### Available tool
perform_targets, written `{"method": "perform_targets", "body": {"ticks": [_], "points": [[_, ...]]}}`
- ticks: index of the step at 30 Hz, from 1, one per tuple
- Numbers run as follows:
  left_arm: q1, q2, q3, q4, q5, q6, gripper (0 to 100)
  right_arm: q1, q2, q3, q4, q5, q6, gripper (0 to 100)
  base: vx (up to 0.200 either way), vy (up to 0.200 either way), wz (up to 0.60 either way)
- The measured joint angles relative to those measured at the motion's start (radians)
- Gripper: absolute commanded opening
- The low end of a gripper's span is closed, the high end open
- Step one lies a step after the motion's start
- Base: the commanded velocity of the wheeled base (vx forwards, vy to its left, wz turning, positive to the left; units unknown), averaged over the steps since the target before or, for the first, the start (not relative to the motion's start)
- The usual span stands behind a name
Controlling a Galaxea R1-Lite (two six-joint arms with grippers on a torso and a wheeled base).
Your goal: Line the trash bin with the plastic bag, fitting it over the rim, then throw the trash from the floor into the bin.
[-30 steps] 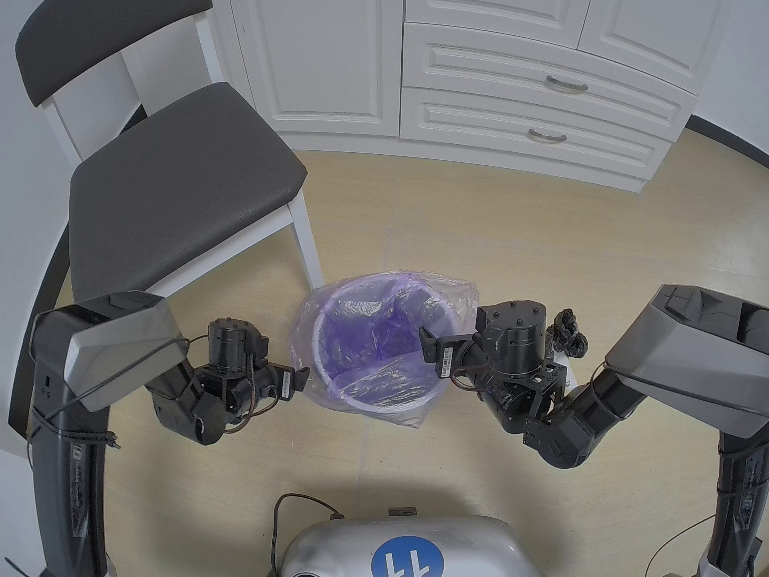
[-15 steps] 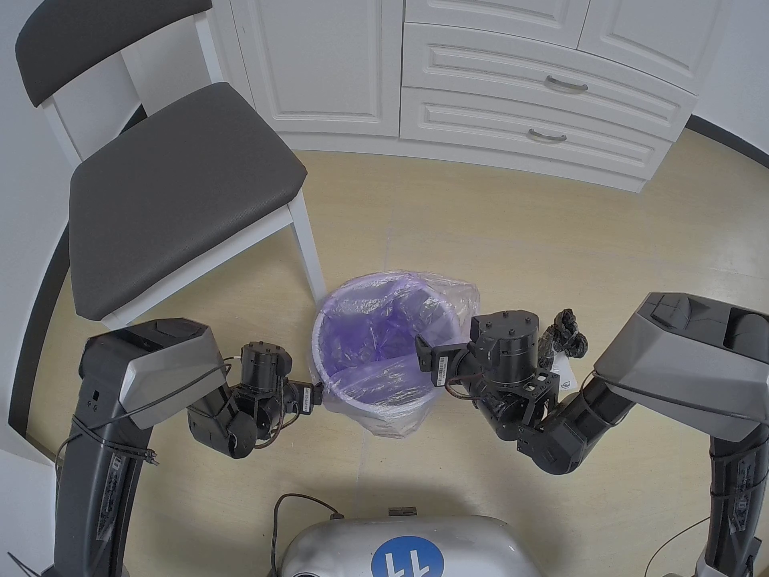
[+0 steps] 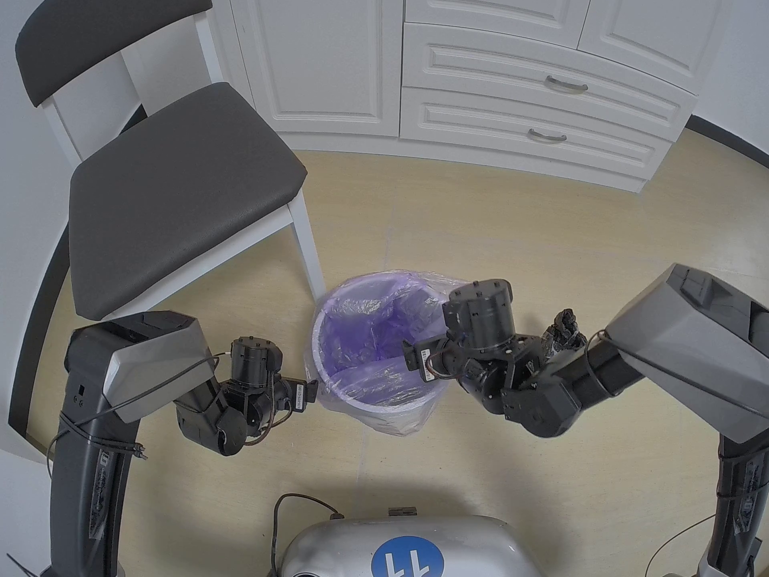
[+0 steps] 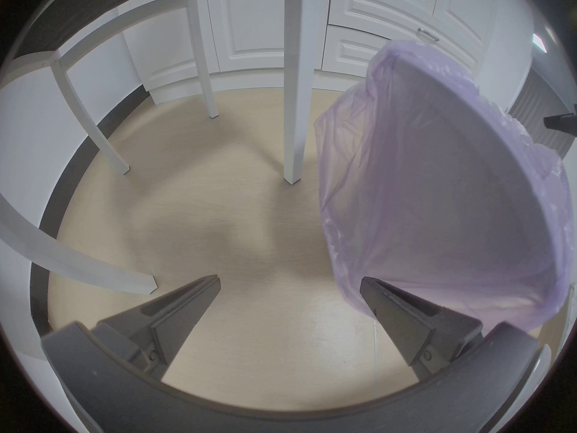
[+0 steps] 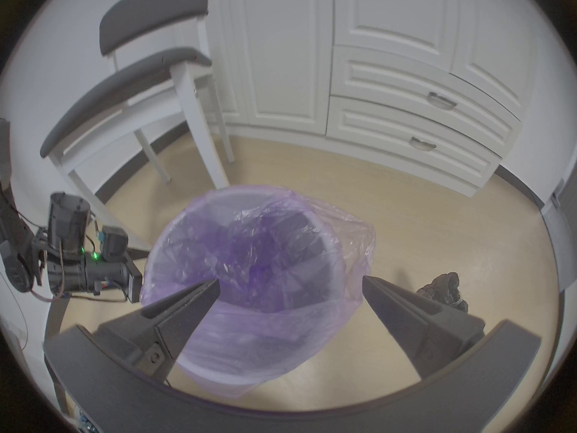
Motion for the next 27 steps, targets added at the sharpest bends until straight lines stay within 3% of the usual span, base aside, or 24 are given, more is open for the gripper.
{"method": "perform_targets", "body": {"ticks": [7, 15, 27], "points": [[0.010, -0.054, 0.066, -0.002, -0.040, 0.040, 100, 0.013, 0.011, -0.309, 0.412, -0.006, -0.018, 100, 0.000, 0.000, 0.00], [0.025, -0.110, 0.122, -0.004, -0.070, 0.071, 100, 0.030, 0.129, -0.676, 0.686, -0.082, -0.048, 100, 0.000, 0.000, 0.00], [0.045, -0.146, 0.142, -0.004, -0.081, 0.083, 100, 0.093, 0.300, -0.790, 0.749, -0.120, -0.086, 100, 0.000, 0.000, 0.00]]}}
